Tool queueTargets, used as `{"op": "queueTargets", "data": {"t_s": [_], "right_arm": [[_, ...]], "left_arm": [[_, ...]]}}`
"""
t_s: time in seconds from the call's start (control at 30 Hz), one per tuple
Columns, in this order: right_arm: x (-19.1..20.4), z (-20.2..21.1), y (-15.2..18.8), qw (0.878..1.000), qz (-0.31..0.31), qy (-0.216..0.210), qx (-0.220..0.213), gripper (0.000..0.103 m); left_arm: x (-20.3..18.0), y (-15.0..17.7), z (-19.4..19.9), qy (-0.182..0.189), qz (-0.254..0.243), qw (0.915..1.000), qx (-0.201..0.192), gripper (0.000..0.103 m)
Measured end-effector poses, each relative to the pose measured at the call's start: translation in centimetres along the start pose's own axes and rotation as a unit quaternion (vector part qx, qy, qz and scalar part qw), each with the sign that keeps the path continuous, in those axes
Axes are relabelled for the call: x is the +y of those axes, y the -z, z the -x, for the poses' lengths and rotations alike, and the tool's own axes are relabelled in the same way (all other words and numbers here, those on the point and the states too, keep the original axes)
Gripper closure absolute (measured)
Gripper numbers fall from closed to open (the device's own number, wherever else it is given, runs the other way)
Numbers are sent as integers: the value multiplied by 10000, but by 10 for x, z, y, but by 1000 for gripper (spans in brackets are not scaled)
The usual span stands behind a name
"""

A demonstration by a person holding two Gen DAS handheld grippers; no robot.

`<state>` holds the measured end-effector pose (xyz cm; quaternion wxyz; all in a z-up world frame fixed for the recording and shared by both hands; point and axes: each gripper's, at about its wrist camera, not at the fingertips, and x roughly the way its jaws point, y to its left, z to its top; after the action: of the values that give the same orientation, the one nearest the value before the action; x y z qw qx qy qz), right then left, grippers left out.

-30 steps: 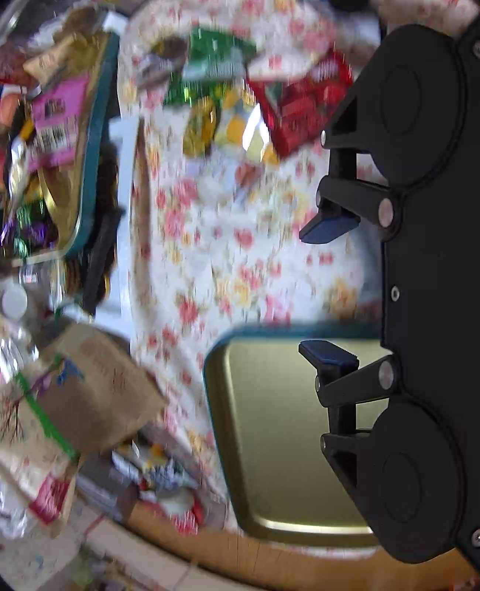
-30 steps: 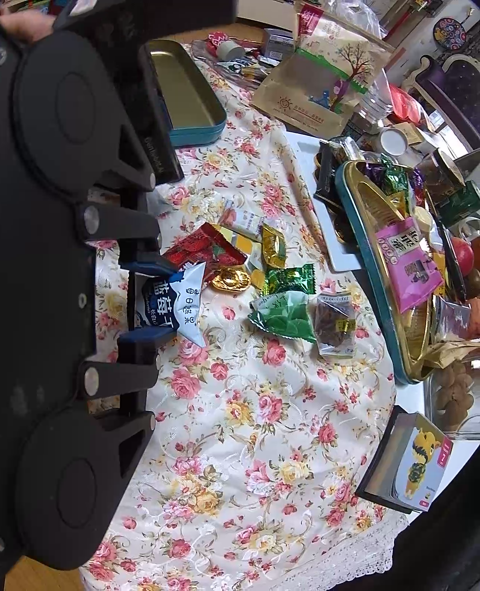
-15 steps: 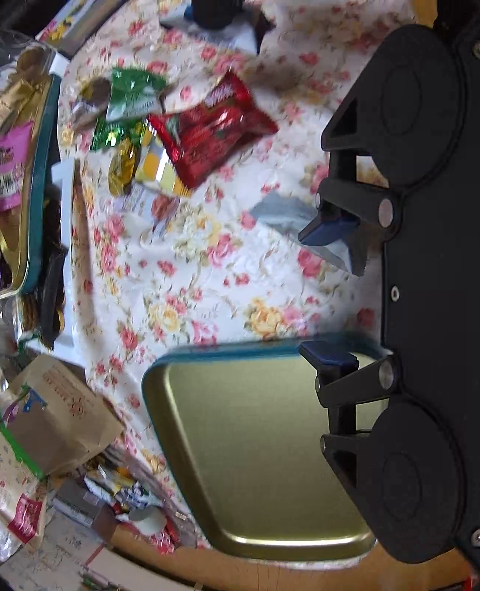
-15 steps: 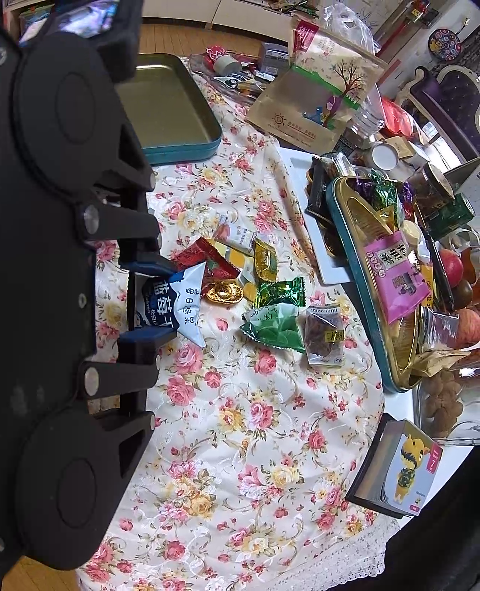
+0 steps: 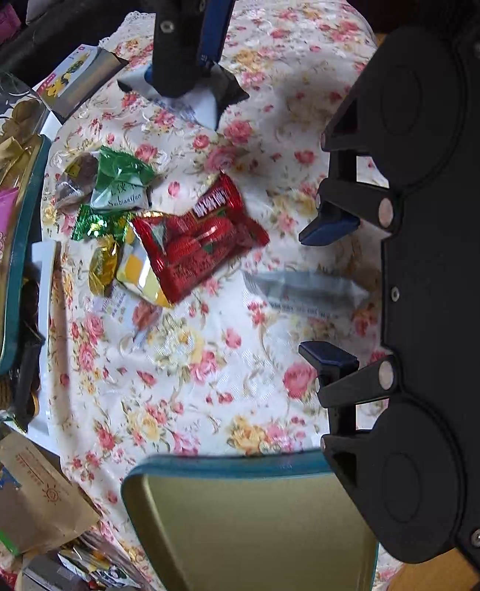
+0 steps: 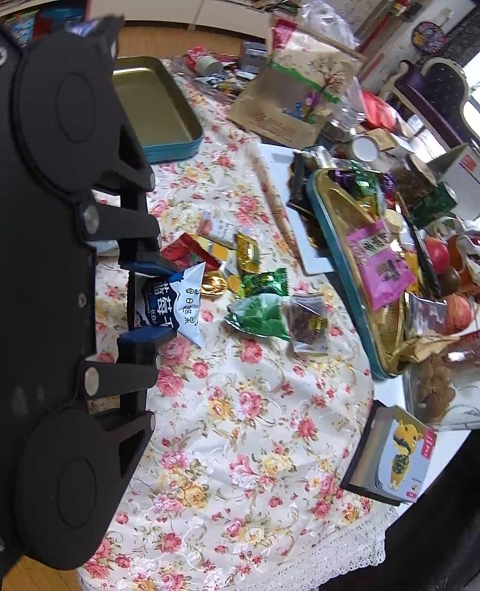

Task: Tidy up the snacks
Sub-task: 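Move the left gripper to the white sesame crisp packet while the right holds the blueberry packet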

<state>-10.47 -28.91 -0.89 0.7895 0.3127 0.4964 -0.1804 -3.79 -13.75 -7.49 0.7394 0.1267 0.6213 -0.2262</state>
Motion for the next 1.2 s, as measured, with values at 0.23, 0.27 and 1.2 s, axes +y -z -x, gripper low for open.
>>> {"op": "queueTargets", "data": {"t_s": [0.23, 0.27, 1.2], "right_arm": [[-19, 14, -9, 9994, -295, -59, -140, 71], [-20, 15, -9, 9994, -310, -70, -155, 71], [-20, 21, -4, 9992, -53, -237, -311, 71]], "left_arm": [[-18, -4, -16, 55, -103, 9999, -5, 42], [-21, -3, -16, 83, -61, 9999, 14, 42], [-15, 5, -18, 122, -459, 9984, -307, 41]]}}
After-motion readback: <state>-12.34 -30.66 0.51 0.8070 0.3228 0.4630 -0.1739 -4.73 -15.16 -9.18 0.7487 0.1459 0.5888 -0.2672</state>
